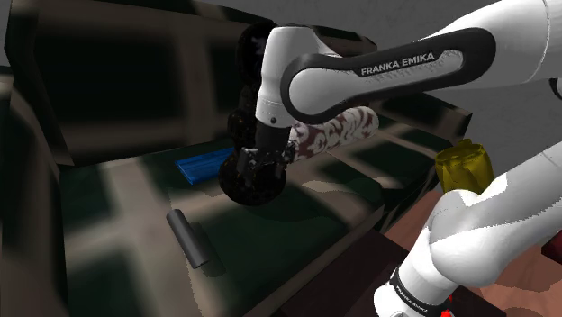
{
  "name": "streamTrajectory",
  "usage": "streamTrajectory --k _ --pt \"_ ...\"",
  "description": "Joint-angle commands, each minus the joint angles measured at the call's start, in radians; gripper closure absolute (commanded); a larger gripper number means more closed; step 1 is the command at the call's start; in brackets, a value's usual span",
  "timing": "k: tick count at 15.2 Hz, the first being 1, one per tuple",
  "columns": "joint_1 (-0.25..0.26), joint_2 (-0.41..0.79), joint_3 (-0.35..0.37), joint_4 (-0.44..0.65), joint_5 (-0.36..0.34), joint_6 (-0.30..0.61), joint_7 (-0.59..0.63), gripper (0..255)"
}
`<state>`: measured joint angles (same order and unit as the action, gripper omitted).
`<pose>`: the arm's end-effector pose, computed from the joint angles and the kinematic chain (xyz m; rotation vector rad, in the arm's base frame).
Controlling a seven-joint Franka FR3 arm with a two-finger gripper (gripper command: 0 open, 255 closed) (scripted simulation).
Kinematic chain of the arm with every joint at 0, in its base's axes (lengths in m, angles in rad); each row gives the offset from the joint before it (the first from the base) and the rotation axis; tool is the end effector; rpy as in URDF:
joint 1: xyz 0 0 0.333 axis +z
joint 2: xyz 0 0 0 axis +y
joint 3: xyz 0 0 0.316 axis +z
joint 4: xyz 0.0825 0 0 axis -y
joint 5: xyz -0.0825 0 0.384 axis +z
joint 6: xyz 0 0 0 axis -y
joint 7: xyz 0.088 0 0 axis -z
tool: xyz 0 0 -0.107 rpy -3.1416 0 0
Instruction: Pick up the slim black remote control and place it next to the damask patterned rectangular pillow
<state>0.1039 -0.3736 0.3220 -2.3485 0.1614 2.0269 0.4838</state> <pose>0.3974 0.1979 0.4708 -3.0894 0.2247 -0.0332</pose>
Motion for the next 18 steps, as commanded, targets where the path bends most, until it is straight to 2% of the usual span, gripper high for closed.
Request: streamTrajectory --k 1,5,10,14,18 --pt "0.005 0.065 0.034 0.024 -0.002 0.044 0.046 0" --pt "0.015 0.199 0.095 0.085 -0.030 0.119 0.141 0" --pt "0.038 0.383 0.151 0.189 -0.106 0.192 0.275 0" --pt "0.078 0.539 0.168 0.297 -0.190 0.228 0.385 0" --pt "0.091 0.581 0.163 0.298 -0.215 0.266 0.407 0"
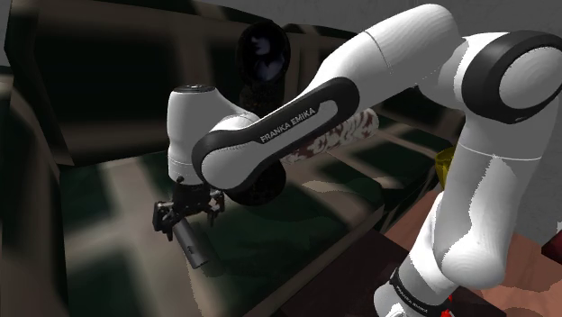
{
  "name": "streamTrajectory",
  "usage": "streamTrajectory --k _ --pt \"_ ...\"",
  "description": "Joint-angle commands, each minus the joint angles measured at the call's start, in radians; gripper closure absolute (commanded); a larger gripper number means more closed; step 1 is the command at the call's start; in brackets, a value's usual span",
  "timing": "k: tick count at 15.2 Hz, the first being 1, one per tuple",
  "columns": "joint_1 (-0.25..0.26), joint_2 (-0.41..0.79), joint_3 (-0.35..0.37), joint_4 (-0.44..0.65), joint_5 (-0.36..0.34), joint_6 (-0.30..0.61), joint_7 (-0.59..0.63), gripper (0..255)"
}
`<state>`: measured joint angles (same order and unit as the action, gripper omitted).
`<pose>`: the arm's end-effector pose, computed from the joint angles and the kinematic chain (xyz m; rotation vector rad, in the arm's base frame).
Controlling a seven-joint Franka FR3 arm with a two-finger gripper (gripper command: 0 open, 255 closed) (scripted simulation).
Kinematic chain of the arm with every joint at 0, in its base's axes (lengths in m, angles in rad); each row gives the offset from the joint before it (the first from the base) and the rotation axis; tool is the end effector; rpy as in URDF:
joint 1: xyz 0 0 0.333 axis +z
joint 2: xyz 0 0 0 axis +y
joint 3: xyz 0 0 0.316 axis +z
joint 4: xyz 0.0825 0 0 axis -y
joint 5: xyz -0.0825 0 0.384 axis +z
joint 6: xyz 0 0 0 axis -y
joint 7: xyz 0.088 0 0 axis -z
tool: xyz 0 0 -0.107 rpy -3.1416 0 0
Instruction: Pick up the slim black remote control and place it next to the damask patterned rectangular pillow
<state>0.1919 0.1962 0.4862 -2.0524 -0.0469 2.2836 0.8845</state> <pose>0.4604 0.3604 0.3593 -3.0480 0.2863 -0.0050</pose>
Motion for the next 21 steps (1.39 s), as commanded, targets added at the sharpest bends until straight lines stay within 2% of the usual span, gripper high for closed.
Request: streamTrajectory --k 1,5,12,13,21 --pt "0.005 0.020 -0.003 -0.002 -0.013 0.021 0.010 0" --pt "0.013 0.053 -0.009 -0.014 -0.034 0.062 0.024 0" --pt "0.013 0.053 -0.009 -0.014 -0.034 0.062 0.024 0" --pt "0.013 0.053 -0.009 -0.014 -0.034 0.062 0.024 255" --pt "0.015 0.052 -0.008 -0.019 -0.034 0.066 0.027 255"
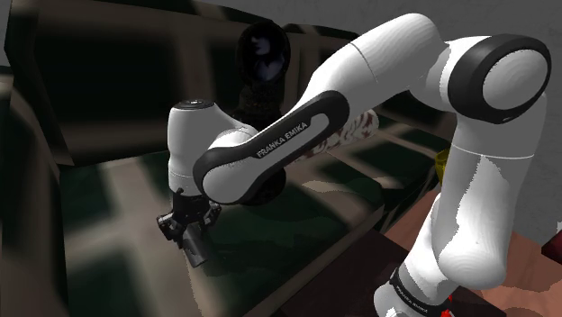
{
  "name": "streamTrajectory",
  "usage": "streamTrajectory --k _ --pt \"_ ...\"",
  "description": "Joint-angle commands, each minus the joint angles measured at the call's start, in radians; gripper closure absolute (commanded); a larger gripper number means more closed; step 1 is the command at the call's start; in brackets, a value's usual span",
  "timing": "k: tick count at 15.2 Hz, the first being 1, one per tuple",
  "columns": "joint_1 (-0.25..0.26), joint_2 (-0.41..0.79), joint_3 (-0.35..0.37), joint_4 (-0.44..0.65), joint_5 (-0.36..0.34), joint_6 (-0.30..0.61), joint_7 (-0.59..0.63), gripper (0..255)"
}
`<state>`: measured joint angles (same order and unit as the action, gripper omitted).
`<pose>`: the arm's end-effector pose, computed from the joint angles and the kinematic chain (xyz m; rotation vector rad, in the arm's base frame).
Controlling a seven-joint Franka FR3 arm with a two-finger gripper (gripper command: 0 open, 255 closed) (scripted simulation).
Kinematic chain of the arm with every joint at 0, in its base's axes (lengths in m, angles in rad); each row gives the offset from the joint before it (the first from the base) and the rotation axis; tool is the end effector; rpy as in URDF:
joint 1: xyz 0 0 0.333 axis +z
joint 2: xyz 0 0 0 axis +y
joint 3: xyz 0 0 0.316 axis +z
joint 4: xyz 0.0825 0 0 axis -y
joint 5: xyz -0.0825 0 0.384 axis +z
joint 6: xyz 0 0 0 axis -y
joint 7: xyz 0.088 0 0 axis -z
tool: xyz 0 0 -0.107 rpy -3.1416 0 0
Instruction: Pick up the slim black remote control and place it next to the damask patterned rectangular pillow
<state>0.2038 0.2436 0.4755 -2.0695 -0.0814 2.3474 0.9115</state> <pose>0.4617 0.3623 0.3323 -3.0467 0.2940 -0.0131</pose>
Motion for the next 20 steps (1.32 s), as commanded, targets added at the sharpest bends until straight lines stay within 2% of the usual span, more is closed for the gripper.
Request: streamTrajectory --k 1,20 --pt "0.001 0.006 0.001 0.003 0.001 -0.002 -0.003 255" --pt "-0.020 -0.124 0.022 0.120 0.080 -0.233 -0.047 255"
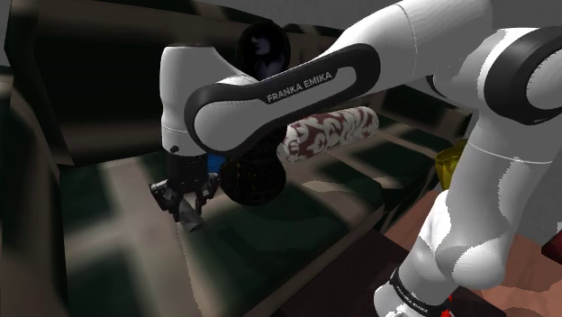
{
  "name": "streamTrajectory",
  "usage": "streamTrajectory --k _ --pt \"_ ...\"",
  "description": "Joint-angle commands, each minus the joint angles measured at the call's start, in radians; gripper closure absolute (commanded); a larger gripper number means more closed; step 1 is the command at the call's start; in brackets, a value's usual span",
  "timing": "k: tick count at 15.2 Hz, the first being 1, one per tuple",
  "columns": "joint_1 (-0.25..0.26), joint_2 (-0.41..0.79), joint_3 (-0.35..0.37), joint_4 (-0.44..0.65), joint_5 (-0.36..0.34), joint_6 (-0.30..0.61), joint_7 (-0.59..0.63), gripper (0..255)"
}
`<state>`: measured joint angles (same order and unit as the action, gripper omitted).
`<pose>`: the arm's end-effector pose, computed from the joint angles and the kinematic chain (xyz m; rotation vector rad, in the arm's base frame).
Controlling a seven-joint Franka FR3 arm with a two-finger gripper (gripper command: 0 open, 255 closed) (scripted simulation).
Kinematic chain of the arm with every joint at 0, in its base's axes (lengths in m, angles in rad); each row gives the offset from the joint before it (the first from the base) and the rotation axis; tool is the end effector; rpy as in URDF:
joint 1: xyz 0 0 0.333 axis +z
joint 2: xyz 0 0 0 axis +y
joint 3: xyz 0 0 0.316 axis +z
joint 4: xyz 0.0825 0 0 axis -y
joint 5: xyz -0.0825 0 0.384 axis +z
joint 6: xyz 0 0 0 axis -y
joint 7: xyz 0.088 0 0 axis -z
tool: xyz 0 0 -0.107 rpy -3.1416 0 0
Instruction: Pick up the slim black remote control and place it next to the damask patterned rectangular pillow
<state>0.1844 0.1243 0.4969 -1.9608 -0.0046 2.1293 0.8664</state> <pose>0.4609 0.3640 0.4248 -3.0473 0.2869 -0.0060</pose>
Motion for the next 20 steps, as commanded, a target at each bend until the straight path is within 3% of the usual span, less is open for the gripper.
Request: streamTrajectory --k 1,20 --pt "-0.001 -0.009 0.000 0.019 0.005 -0.028 -0.003 255" --pt "-0.007 -0.058 0.002 0.223 0.029 -0.274 -0.010 255"
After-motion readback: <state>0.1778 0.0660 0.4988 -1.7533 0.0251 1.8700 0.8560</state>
